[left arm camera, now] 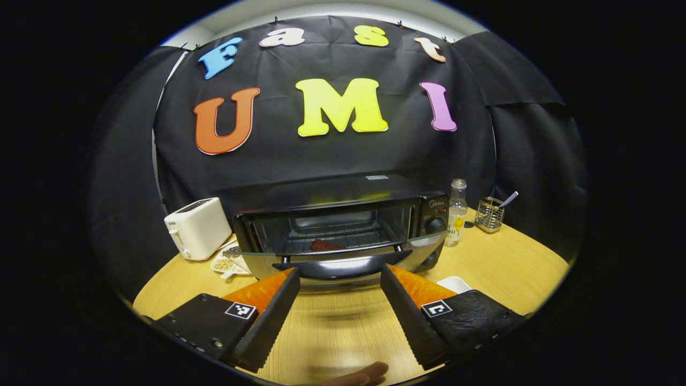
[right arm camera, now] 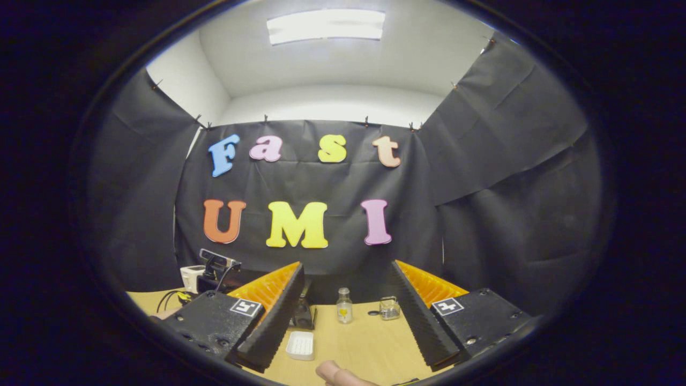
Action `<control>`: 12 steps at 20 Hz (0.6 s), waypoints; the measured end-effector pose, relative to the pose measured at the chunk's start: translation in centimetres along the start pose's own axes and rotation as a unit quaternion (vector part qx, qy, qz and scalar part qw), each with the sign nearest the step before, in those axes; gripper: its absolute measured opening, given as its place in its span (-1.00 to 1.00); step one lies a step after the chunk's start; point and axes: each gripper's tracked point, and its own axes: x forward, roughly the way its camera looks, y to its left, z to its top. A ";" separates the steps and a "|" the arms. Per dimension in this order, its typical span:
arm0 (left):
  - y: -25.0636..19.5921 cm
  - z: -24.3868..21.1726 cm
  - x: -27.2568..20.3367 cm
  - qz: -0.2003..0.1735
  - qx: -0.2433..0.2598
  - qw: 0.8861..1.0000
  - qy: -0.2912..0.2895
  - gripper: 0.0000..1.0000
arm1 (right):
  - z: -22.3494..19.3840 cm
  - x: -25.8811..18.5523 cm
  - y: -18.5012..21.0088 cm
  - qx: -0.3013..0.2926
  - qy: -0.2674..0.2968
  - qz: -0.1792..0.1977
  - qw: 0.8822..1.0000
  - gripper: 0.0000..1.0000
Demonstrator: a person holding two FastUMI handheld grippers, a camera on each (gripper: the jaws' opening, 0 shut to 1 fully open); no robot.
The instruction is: Open the electric oven with the left hand, put the food in, and close the electric oven.
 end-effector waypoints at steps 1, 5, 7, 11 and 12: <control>0.0 0.5 0.4 -0.001 0.002 1.000 0.000 0.92 | 0.1 -0.1 -0.1 -0.001 -0.001 -0.001 1.000 1.00; 1.4 2.7 2.2 0.023 0.016 1.000 -0.002 0.92 | 0.0 -0.2 -0.4 0.001 -0.002 -0.003 1.000 1.00; 1.4 3.8 2.6 0.026 -0.005 1.000 -0.009 0.92 | -0.2 -0.1 -0.3 0.003 -0.002 0.001 1.000 1.00; 1.6 5.5 0.5 0.030 -0.006 0.999 -0.021 0.93 | -0.2 -0.2 -1.0 0.001 0.000 -0.003 1.000 1.00; 1.8 5.7 -0.4 0.034 -0.004 0.999 -0.022 0.92 | -0.1 -0.2 -1.0 0.002 0.000 -0.003 1.000 1.00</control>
